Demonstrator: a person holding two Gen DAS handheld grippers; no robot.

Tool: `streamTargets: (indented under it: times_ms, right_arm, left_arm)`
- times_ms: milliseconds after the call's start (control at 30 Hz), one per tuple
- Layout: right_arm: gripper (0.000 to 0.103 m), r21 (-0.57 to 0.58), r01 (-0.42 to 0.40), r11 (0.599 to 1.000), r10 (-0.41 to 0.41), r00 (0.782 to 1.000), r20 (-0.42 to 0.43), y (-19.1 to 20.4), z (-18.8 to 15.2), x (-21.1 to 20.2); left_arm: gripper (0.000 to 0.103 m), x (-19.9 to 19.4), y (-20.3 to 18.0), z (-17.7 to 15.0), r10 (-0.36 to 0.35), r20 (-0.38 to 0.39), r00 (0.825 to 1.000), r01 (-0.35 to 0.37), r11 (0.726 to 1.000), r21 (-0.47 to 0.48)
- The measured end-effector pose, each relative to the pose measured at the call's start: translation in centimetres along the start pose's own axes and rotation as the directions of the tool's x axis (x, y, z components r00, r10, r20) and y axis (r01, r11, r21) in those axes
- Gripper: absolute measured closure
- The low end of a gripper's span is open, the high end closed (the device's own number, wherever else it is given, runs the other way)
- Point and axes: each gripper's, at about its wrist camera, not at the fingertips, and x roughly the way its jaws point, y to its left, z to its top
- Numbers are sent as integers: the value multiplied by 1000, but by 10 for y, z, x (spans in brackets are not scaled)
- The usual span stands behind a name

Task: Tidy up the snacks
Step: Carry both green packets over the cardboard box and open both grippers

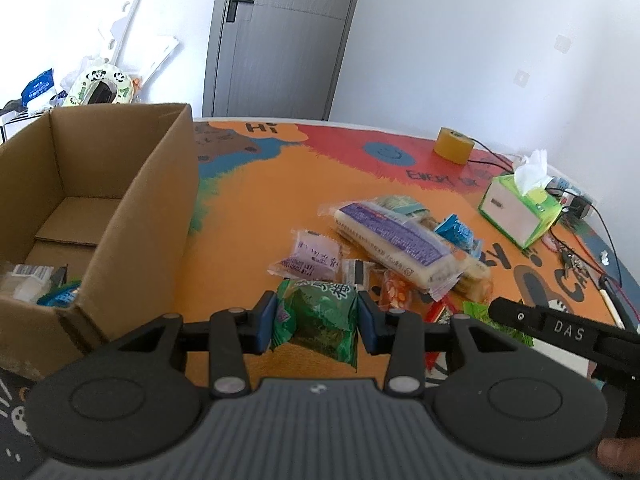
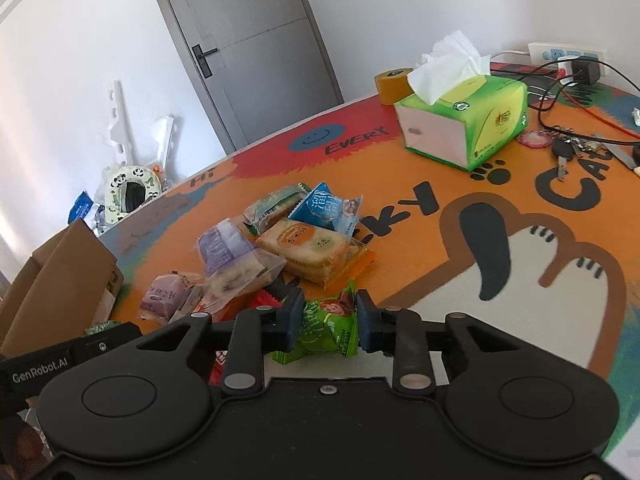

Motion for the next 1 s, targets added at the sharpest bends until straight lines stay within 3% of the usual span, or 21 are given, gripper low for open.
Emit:
streamTargets:
  times_ms: [533, 1000]
  right_arm:
    - [75, -50, -29, 998, 32, 997, 65, 30, 7, -39]
    - [75, -131, -118, 984, 131, 987, 96, 81, 14, -51]
  left_arm:
    - [62, -45, 7, 12, -19, 102, 995, 19, 1000, -7]
    - [62, -79, 33, 27, 17, 186, 982, -11, 999, -36]
